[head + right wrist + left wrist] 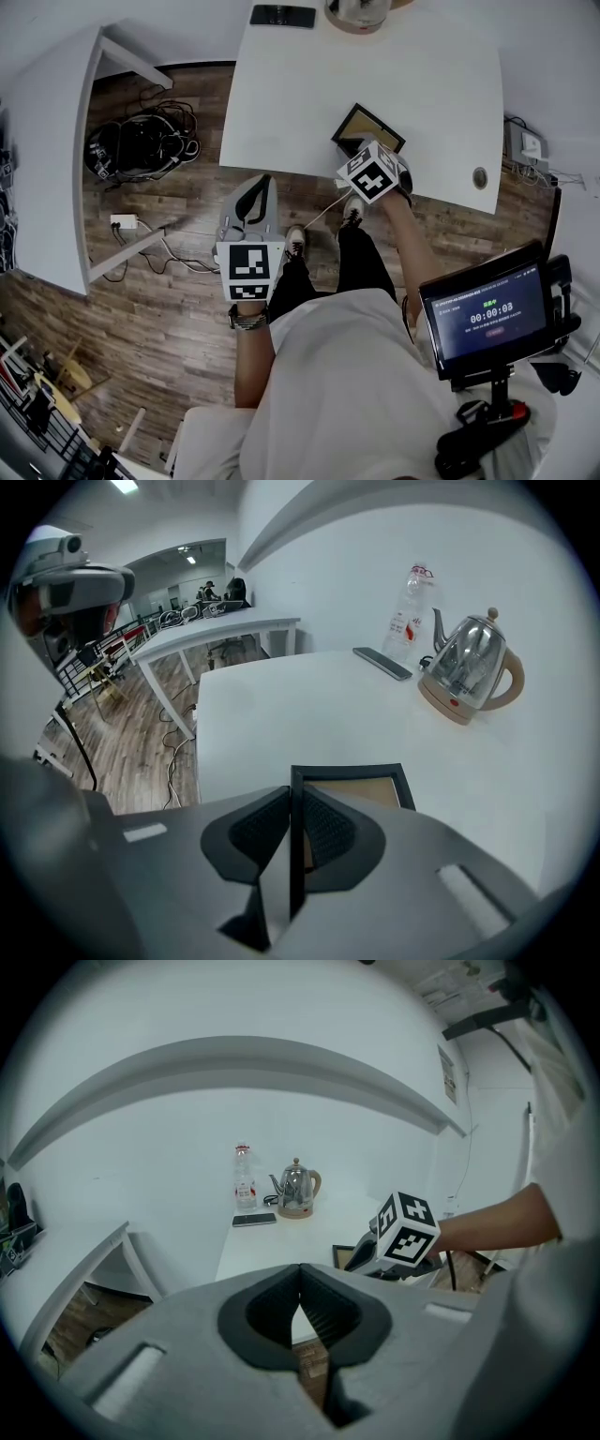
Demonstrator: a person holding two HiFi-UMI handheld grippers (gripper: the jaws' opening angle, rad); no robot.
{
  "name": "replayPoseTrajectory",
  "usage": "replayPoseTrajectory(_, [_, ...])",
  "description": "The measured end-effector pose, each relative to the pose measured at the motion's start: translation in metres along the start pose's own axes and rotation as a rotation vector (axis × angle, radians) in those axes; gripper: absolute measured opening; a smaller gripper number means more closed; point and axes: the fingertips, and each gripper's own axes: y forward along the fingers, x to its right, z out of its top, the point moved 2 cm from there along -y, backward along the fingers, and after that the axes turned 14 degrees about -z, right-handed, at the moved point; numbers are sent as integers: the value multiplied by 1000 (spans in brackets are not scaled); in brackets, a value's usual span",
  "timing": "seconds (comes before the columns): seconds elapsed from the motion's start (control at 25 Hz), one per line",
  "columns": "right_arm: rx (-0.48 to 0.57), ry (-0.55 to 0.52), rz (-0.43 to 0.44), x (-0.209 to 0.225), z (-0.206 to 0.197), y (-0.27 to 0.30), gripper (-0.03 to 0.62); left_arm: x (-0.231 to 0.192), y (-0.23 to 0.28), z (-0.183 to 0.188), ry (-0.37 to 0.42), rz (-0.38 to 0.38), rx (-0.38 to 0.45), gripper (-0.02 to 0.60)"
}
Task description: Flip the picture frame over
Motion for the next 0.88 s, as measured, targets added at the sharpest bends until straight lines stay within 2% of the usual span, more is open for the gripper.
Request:
replayPoseTrajectory(0.4, [77,158,39,13,20,-16,48,-2,7,6,20,-12,7,3])
replayPoseTrajectory(0.68, [136,226,66,18,38,-28,48,-4,10,10,31,-17,8,3])
replayPoseTrajectory(0.88, [191,331,131,18,51,-40,48,-3,12,12,34,-19,9,3])
